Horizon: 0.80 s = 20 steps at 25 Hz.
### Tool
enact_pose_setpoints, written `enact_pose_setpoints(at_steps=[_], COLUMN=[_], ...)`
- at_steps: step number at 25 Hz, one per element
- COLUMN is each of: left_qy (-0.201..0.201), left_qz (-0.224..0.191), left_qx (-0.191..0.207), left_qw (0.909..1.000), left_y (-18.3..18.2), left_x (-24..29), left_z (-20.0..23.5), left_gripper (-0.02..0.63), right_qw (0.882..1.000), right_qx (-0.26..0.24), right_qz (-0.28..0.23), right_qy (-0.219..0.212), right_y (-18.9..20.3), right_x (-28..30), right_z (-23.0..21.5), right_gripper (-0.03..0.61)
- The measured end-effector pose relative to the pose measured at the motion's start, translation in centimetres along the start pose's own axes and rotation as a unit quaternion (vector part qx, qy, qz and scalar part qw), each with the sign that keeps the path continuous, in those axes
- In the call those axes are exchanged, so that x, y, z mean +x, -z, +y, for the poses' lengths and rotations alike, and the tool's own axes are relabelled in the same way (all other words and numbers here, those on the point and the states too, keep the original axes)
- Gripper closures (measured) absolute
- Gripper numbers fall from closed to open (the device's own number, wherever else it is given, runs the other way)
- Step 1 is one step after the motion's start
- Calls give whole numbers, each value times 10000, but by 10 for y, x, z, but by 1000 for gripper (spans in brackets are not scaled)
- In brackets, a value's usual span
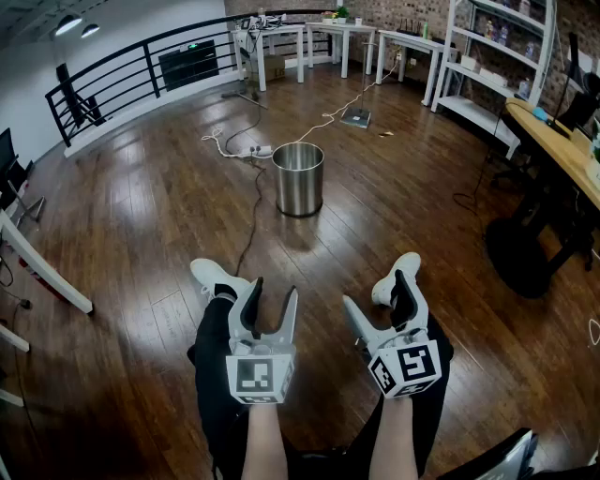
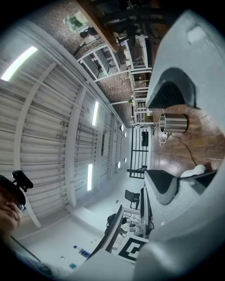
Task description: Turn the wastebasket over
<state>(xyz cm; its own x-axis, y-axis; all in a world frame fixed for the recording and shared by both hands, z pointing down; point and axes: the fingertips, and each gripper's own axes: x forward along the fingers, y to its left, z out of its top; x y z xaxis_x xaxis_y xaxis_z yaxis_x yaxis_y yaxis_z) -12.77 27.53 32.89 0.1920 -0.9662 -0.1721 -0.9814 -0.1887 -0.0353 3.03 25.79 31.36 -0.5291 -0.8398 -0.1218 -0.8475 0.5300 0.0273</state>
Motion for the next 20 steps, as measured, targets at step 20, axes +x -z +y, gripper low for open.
enact_pose_setpoints(at_steps=[20], left_qy=[-435], left_qz=[189], left_qx=[41], left_qw=[9989], left_y=[42], left_x=[224], left_z=[88], left_gripper=[365], right_qw=[9978], right_qx=[-108], right_qz=[317], right_qy=[-571], right_y=[41], right_x=[247], right_z=[-87], right_gripper=[154])
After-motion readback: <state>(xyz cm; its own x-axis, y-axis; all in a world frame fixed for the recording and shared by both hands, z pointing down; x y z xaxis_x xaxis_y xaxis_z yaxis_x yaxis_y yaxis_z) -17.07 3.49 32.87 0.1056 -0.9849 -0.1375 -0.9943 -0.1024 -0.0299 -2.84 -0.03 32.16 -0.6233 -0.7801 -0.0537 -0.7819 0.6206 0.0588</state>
